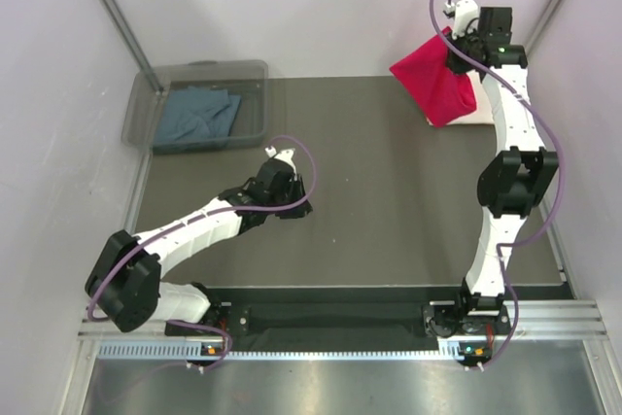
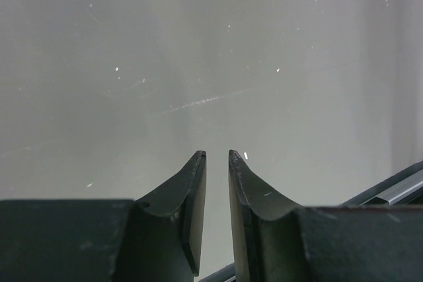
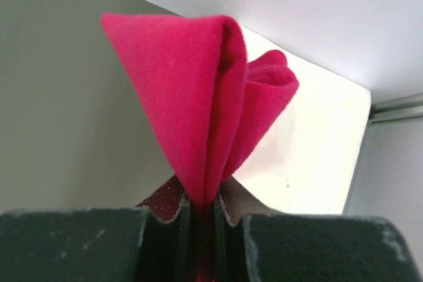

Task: Fold and stack the t-shirts
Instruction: Neatly place the folded tshirt to the corner

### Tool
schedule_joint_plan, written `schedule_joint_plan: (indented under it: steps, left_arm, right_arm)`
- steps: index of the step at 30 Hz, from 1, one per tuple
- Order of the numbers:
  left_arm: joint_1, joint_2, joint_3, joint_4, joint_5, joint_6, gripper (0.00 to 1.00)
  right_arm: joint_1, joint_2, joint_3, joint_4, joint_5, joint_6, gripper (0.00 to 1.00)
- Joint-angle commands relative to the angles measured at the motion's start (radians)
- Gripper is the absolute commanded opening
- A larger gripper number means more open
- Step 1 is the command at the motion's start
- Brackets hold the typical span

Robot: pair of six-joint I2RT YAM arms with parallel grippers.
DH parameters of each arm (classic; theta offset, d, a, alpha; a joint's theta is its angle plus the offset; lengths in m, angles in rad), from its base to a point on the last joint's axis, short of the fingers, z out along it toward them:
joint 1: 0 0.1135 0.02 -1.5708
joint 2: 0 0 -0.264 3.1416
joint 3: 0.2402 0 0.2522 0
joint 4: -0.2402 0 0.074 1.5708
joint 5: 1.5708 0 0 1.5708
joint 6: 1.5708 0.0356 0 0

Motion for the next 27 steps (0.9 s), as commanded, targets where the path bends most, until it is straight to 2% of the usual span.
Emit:
schedule_joint_plan:
  steps: [1, 16, 27]
  left_arm:
    - [0.012, 0.011, 0.016, 0.022, 0.023, 0.011, 0.25]
    - [0.030, 0.060, 0.022, 0.022, 0.044, -0.002, 0.25]
    - [0.033, 0.176, 0.095, -0.028, 0.062, 0.004, 0.24]
  right_arm:
    - [-0.021, 0.007, 0.057, 0.136, -0.036, 0.032, 0.00]
    - [-0.096, 0.110, 0.082, 0.252, -0.050, 0.063, 0.00]
    - [-0.177, 0.301, 0.133, 0.430, -0.062, 0.120, 0.00]
